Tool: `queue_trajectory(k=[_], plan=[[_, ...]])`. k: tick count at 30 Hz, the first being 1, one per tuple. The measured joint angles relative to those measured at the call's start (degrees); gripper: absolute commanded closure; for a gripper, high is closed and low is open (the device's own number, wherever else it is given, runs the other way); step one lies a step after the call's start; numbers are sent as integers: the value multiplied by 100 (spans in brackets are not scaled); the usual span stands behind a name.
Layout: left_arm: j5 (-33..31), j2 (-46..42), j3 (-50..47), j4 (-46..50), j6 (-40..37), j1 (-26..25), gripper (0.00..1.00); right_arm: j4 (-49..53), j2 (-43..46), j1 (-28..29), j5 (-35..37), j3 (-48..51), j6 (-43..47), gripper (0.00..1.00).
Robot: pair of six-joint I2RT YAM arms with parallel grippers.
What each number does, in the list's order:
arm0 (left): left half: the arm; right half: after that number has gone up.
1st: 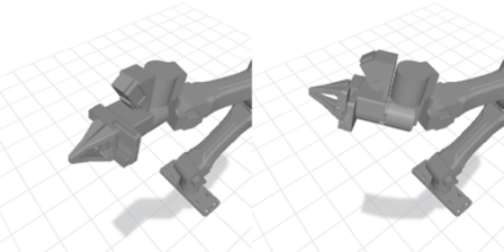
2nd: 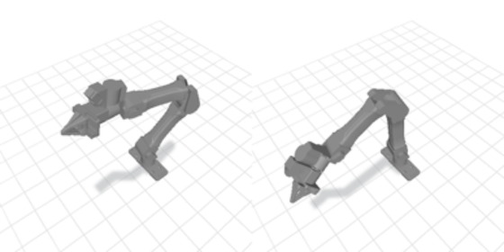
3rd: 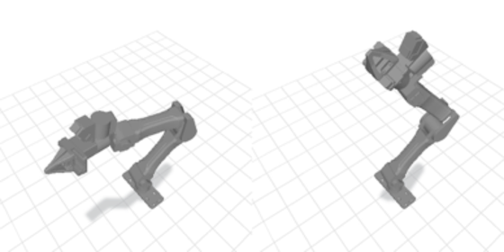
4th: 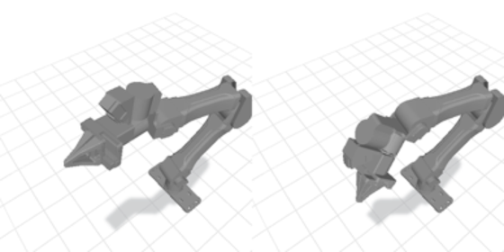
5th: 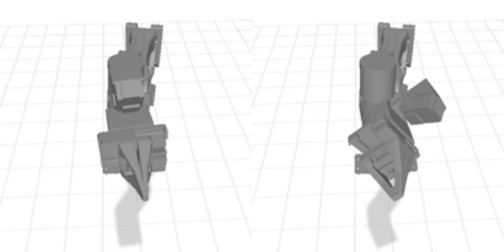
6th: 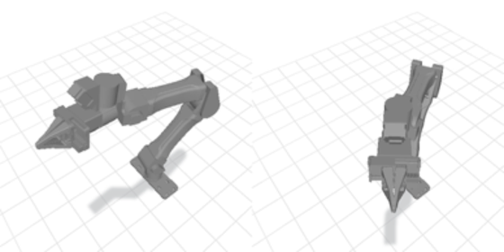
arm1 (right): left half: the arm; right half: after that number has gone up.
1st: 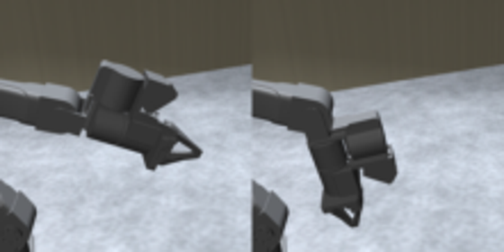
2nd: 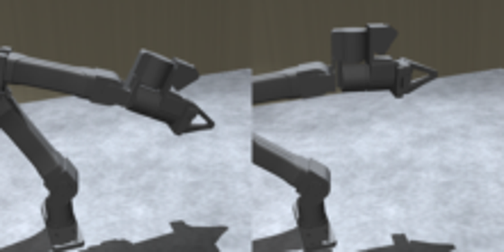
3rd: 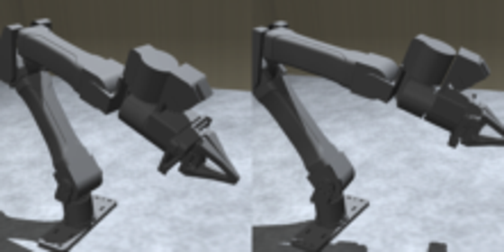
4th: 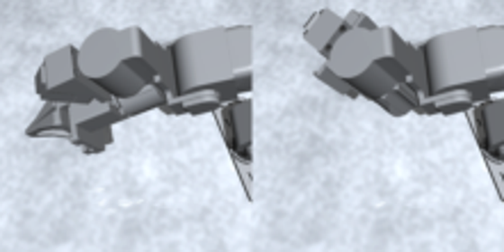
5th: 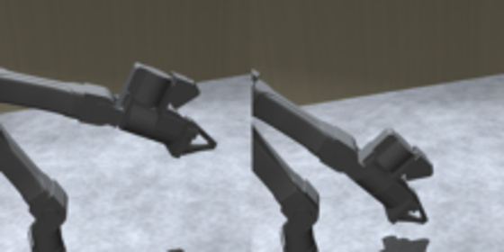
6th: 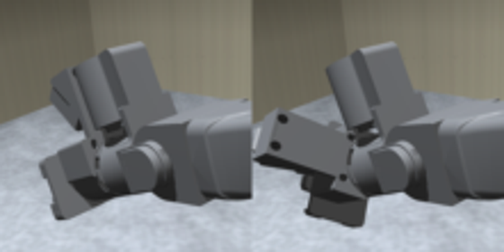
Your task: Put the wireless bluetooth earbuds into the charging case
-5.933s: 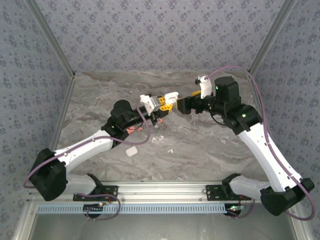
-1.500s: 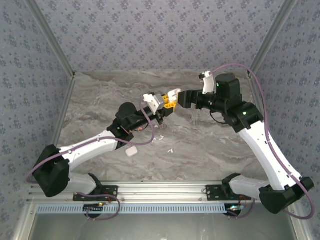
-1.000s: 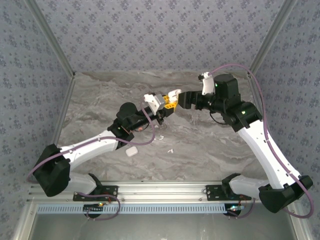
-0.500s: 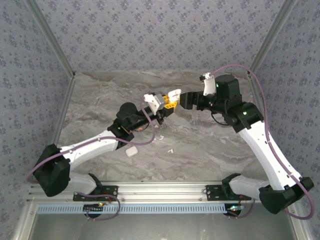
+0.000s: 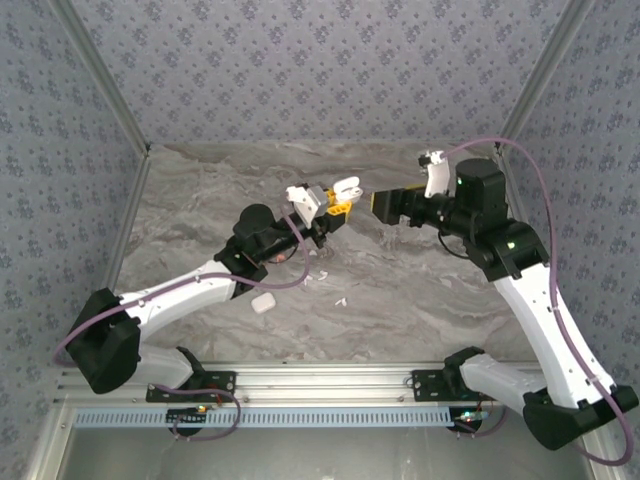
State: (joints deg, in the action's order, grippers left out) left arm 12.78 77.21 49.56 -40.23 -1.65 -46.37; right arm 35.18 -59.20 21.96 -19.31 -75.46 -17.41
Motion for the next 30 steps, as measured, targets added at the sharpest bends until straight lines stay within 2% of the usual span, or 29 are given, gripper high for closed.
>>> queue_trajectory(k=[5,8,16,22,30], plan=[[-22,-380,-645,7,509,627,100,-170,90,-15,-74,920,184,11],[-42,-688,-1126,79,750,942,100,-380,-192,107,-170,1714,184,14],[-39,-1637,-1930,297,953,1156,100,-1228,-1394,1128,-216,3067,68,23],[-39,-1840,-1941,369,944,1154,100,-1818,-2236,1585,-96,3215,-173,32],[-39,-1823,-1941,448,946,1154,100,-2024,-2723,1659,7,3213,-282,41]])
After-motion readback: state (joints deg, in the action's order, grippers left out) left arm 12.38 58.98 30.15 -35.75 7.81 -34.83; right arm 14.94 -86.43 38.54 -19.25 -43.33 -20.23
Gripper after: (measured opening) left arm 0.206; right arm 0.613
